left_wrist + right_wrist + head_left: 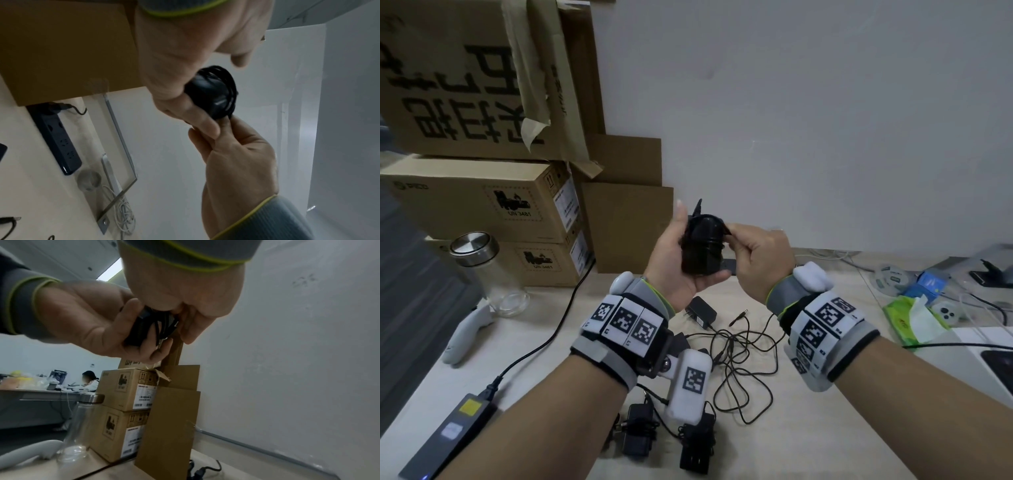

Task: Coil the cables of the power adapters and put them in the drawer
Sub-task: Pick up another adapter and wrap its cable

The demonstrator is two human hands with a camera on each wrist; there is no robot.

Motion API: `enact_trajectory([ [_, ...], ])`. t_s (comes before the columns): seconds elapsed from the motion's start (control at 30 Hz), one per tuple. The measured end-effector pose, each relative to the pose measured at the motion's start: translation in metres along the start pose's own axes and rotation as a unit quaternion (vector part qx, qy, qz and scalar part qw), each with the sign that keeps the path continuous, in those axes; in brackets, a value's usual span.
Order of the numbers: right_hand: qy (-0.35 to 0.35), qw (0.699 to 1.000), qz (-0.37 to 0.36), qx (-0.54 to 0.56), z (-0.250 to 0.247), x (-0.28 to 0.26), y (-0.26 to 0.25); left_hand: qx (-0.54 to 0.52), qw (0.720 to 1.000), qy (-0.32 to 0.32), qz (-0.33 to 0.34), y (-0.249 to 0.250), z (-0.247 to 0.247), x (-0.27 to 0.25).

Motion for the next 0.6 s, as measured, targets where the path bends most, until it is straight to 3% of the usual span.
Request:
enact_trajectory([
  [0.13, -0.007, 0.999, 0.023, 0.038, -0.001, 0.001, -0.004, 0.023, 0.999, 0.013, -0.017, 0.000, 0.001, 0.003],
  [0.3, -0.042, 0.991, 0.108, 0.072, 0.000, 0.004, 0.005, 0.012, 1.000, 0.003, -0.011, 0.000, 0.001, 0.003],
  [0.47, -0.055, 0.995, 0.067, 0.051, -0.002, 0.001, -0.003, -0.017, 0.999, 0.029, -0.010, 0.004, -0.001, 0.005],
  [0.6, -0.056, 0.959, 0.244, 0.131, 0.005, 0.002, 0.009, -0.050, 0.999, 0.006, -0.002, 0.005, 0.002, 0.004],
])
Point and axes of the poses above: each hand's wrist, its own x-axis towards the middle knuckle, its own z-axis out of the palm, y = z × x, the point moved 4 cm from there along x, towards the middle knuckle, and after that the axes turned 10 degrees about y, right-handed, at the moved point
